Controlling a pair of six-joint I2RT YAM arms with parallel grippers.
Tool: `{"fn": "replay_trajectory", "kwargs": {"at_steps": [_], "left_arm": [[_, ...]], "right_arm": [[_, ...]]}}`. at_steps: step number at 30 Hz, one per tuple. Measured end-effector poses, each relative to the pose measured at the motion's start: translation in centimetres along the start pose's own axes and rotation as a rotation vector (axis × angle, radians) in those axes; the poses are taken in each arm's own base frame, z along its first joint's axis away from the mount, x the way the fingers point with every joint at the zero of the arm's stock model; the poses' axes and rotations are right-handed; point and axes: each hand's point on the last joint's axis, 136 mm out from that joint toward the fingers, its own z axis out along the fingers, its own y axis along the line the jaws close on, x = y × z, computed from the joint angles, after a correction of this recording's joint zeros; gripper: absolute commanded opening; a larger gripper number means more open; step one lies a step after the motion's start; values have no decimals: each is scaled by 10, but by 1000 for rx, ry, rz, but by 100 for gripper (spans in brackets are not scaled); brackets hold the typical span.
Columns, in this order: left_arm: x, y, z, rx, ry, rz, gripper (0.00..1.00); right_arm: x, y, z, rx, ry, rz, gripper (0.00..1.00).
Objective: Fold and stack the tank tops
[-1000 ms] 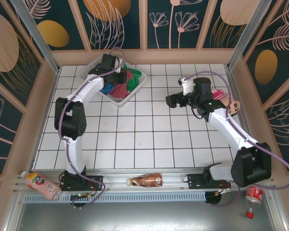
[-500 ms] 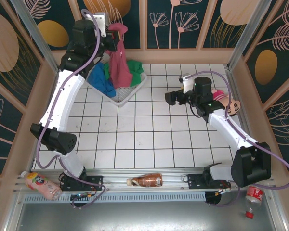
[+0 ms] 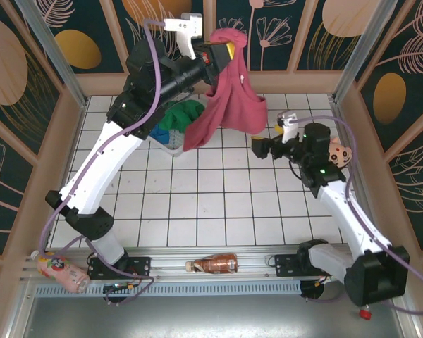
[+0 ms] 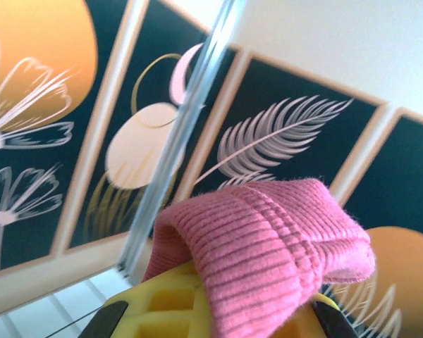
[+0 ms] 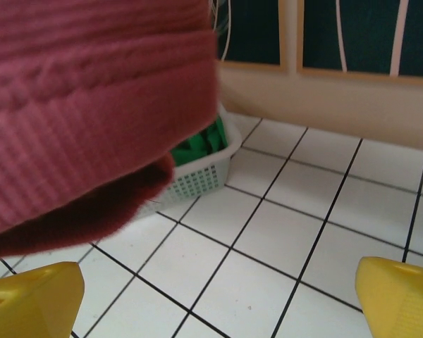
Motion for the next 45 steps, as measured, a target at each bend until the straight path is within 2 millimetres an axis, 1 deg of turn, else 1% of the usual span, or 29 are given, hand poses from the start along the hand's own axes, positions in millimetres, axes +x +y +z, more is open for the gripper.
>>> {"fn": "replay_trajectory", "kwargs": {"at_steps": [2, 4, 5, 7, 8, 9, 11, 13, 15, 16, 17, 19, 22, 24, 25, 27, 30, 32, 33, 34, 36, 38, 40, 41, 42, 45], "left_arm": [[-4, -7, 1, 28, -26, -23, 0], [3, -3, 7, 47, -34, -66, 0], [12, 2, 11, 48, -25, -85, 0], [38, 19, 23, 22, 21, -128, 0], [51, 27, 29, 12, 47, -143, 0], [69, 36, 37, 4, 78, -167, 0], [101, 53, 47, -14, 133, -210, 0], [139, 72, 50, -46, 197, -258, 0], [172, 90, 48, -82, 245, -288, 0], [190, 100, 45, -105, 271, -298, 0], [208, 110, 42, -133, 298, -307, 0], [252, 136, 29, -212, 365, -326, 0], [311, 172, 1, -333, 462, -350, 0], [334, 188, -13, -387, 500, -360, 0], [341, 196, -18, -413, 509, -362, 0], [345, 207, -21, -437, 506, -362, 0], [341, 217, -20, -456, 482, -355, 0], [338, 223, -20, -466, 469, -349, 0], [337, 225, -21, -470, 467, -345, 0], [338, 228, -21, -475, 467, -342, 0], [340, 234, -23, -487, 470, -338, 0], [343, 240, -24, -496, 477, -333, 0], [344, 244, -26, -504, 482, -325, 0], [344, 246, -27, -510, 482, -319, 0], [343, 247, -27, -515, 480, -314, 0], [340, 253, -30, -526, 479, -294, 0]], "right_arm": [[-14, 5, -19, -5, -52, -20, 99], [-28, 15, -39, -18, -107, -45, 99], [-33, 19, -46, -25, -126, -50, 99], [-41, 27, -60, -33, -167, -64, 99], [-40, 29, -63, -35, -176, -66, 99], [-38, 30, -65, -37, -184, -63, 98], [-26, 28, -60, -49, -176, -37, 96], [0, 20, -44, -56, -127, 11, 95], [29, 10, -27, -52, -63, 54, 93], [47, 5, -17, -48, -23, 80, 91], [61, 0, -11, -45, 10, 102, 90], [91, -6, 1, -45, 82, 144, 87], [114, -11, 16, -57, 139, 178, 85], [128, -13, 24, -60, 173, 194, 83], [135, -14, 29, -52, 192, 200, 81], [152, -19, 36, -33, 239, 213, 81], [180, -31, 47, 19, 330, 246, 80], [189, -40, 56, 42, 363, 258, 78], [189, -43, 61, 47, 369, 261, 74], [188, -45, 66, 47, 370, 262, 67], [181, -51, 80, 41, 360, 264, 48], [173, -52, 90, 26, 347, 260, 34], [166, -52, 94, 13, 333, 258, 20], [164, -51, 95, 9, 330, 259, 8], [162, -50, 94, 6, 327, 256, 0], [157, -46, 85, 9, 334, 259, 0]]}}
